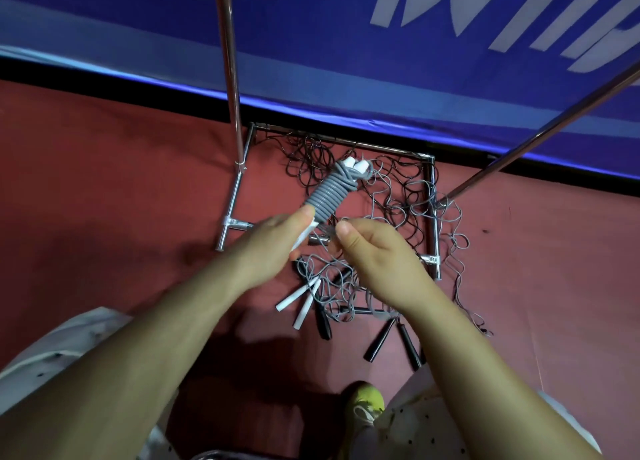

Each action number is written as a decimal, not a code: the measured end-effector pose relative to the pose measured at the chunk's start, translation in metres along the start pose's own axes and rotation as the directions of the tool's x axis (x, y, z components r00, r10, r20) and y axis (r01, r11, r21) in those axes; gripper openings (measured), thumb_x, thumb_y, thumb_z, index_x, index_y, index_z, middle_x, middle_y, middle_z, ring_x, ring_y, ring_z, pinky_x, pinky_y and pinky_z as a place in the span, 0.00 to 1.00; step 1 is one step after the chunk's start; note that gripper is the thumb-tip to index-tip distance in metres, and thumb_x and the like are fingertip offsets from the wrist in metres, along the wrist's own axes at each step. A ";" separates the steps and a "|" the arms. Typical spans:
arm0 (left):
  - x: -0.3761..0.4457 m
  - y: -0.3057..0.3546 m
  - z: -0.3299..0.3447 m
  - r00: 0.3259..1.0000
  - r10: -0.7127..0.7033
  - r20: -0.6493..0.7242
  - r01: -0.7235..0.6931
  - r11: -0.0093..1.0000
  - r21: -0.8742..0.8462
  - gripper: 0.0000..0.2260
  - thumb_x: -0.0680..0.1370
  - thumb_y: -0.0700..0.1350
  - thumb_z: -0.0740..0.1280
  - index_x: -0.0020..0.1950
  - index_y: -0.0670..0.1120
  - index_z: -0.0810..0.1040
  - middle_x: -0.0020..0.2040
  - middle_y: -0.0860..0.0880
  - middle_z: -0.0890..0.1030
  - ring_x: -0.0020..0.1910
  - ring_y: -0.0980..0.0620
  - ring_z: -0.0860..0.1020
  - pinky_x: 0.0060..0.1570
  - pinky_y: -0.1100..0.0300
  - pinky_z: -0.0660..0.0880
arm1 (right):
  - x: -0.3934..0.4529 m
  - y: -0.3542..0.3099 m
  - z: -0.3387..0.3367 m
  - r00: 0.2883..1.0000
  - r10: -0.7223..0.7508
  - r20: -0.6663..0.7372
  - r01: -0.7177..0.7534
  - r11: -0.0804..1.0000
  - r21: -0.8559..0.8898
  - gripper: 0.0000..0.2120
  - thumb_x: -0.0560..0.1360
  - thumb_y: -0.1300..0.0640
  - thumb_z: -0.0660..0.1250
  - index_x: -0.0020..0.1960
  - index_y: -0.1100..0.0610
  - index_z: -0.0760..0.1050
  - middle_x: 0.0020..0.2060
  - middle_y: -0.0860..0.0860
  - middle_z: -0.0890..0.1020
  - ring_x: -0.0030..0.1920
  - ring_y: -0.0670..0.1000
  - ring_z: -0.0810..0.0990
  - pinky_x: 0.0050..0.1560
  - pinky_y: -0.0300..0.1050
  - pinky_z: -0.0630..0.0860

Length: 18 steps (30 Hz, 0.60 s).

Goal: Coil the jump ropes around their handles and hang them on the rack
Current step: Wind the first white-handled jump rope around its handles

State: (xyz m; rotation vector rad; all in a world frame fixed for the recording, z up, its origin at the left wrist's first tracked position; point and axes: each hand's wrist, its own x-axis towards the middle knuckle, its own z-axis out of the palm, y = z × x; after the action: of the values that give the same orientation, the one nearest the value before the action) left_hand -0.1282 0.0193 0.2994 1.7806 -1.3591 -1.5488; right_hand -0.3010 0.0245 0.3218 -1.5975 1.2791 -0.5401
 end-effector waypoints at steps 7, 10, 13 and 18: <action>-0.004 -0.001 -0.002 0.979 0.082 0.188 -0.072 0.996 -0.060 0.15 0.76 0.63 0.57 0.45 0.54 0.74 0.36 0.59 0.74 0.36 0.59 0.72 0.38 0.58 0.69 | -0.001 -0.001 -0.006 0.998 0.060 0.012 -0.061 0.990 0.126 0.18 0.81 0.49 0.59 0.39 0.58 0.78 0.18 0.42 0.66 0.21 0.41 0.64 0.26 0.30 0.60; -0.002 0.001 -0.009 0.981 0.089 0.175 -0.072 0.992 -0.104 0.11 0.74 0.59 0.66 0.46 0.52 0.76 0.33 0.60 0.75 0.35 0.58 0.72 0.38 0.60 0.69 | -0.002 -0.001 -0.003 0.999 0.043 -0.016 -0.042 0.996 0.079 0.28 0.79 0.44 0.61 0.38 0.70 0.74 0.20 0.43 0.62 0.24 0.42 0.60 0.28 0.36 0.58; 0.000 0.001 -0.011 0.979 0.150 0.136 -0.135 0.985 -0.110 0.17 0.65 0.56 0.73 0.43 0.47 0.74 0.32 0.54 0.76 0.32 0.56 0.72 0.35 0.59 0.68 | -0.001 -0.001 0.002 0.996 0.080 -0.038 -0.078 0.994 0.073 0.35 0.74 0.36 0.62 0.36 0.72 0.73 0.22 0.45 0.60 0.26 0.45 0.59 0.29 0.42 0.58; -0.002 0.003 -0.004 0.979 0.185 0.080 -0.175 0.977 -0.123 0.18 0.61 0.48 0.79 0.45 0.52 0.75 0.39 0.44 0.82 0.34 0.49 0.80 0.37 0.53 0.76 | 0.000 -0.003 0.004 0.987 0.155 -0.038 -0.144 0.969 0.201 0.29 0.74 0.40 0.65 0.20 0.54 0.65 0.18 0.44 0.59 0.21 0.43 0.56 0.24 0.34 0.56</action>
State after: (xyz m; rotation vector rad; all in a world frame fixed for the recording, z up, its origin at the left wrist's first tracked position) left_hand -0.1258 0.0183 0.3040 1.4906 -1.4009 -1.5923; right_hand -0.2967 0.0260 0.3232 -1.3185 1.3304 -0.5993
